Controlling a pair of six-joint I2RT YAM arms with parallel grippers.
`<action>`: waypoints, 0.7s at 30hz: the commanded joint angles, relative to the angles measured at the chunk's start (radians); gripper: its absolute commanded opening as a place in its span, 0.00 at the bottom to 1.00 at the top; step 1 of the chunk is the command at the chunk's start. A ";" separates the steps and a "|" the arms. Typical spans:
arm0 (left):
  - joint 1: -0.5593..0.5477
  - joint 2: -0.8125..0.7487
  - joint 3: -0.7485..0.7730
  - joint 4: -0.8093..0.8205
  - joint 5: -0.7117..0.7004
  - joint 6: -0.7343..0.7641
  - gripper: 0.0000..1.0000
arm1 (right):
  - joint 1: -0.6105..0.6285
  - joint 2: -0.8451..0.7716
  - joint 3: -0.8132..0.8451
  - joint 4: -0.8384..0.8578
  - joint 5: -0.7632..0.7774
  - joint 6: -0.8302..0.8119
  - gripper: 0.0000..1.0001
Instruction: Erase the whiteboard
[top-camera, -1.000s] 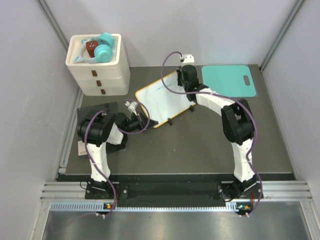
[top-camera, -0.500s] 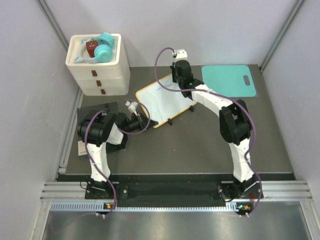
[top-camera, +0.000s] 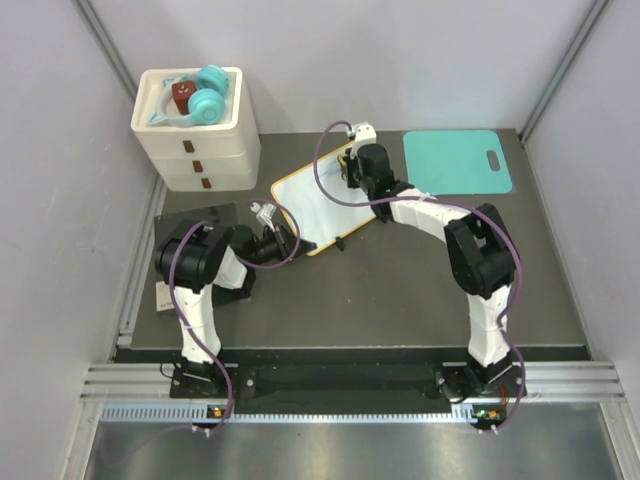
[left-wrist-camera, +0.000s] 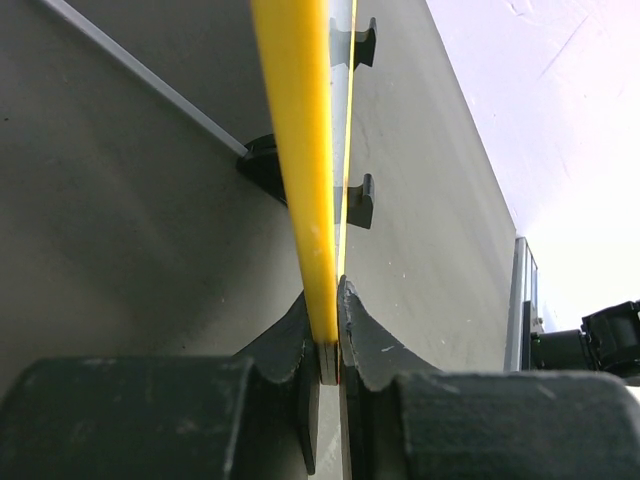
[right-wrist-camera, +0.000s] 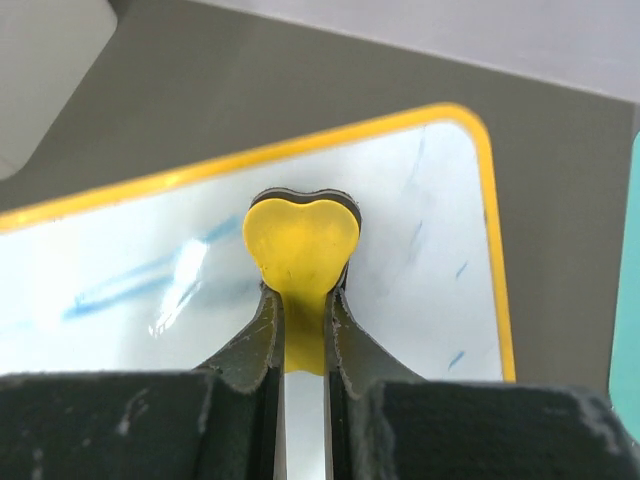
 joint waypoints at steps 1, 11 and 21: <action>-0.008 -0.014 -0.005 0.082 0.014 0.060 0.00 | 0.018 -0.010 -0.099 0.023 -0.086 0.017 0.00; -0.008 -0.019 -0.008 0.079 0.012 0.061 0.00 | 0.019 0.022 0.035 0.119 -0.043 -0.029 0.00; -0.008 -0.019 -0.003 0.072 0.011 0.064 0.00 | 0.019 0.068 0.192 0.064 -0.095 -0.080 0.00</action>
